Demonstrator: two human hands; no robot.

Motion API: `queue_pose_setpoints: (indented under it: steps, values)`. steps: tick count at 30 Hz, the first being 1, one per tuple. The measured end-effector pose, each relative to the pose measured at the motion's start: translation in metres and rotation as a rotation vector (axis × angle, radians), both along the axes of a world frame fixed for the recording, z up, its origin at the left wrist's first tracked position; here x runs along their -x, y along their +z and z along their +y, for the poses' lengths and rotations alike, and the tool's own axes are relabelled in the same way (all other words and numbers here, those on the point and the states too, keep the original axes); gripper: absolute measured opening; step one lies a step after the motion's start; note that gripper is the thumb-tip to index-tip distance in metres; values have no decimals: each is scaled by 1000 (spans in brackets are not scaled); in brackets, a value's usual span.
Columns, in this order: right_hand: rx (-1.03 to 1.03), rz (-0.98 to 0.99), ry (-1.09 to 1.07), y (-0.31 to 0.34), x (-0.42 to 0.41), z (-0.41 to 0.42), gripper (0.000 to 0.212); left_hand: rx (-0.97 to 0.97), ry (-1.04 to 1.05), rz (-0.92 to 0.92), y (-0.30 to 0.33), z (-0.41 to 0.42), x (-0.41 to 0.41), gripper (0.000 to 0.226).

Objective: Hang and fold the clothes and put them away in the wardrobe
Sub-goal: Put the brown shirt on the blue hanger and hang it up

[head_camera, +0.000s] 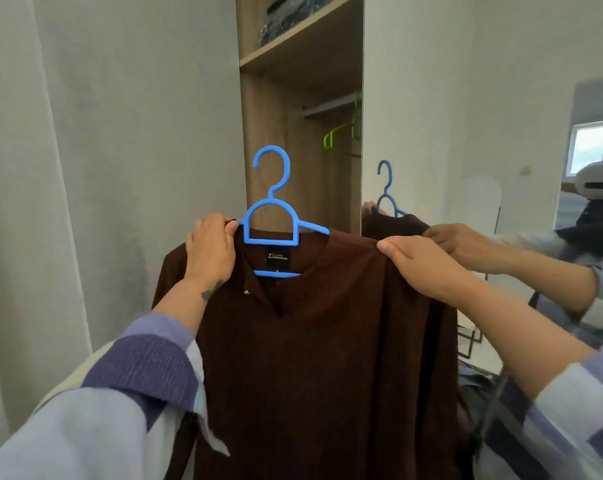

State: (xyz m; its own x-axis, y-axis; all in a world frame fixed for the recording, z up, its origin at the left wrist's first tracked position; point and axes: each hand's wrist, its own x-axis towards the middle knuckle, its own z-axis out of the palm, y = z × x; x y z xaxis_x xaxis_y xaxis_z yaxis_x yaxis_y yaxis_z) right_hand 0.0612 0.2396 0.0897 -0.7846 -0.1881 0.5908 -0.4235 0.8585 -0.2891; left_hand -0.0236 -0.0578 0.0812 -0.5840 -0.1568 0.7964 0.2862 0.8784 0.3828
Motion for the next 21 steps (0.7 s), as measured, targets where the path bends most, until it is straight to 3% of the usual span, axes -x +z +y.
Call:
queue_pose_setpoints:
  steps: [3, 8, 11, 15, 18, 21]
  values:
    - [94, -85, 74, 5, -2, 0, 41, -29, -92, -9, -1, 12, 28, 32]
    - [274, -173, 76, 18, 10, -22, 25, -80, -273, -6, 7, 23, 84, 30]
    - [416, -55, -30, 20, 31, -48, 25, -45, -335, -9, 24, 24, 117, 26]
    - [348, 174, -320, 30, 70, -89, 25, -66, -297, -16, 46, 41, 122, 12]
    - [311, 295, -513, 39, 97, -118, 28, -80, -488, -177, 64, 59, 109, 29]
    - [302, 361, -635, 43, 115, -144, 25, -315, -897, -619, 84, 72, 100, 41]
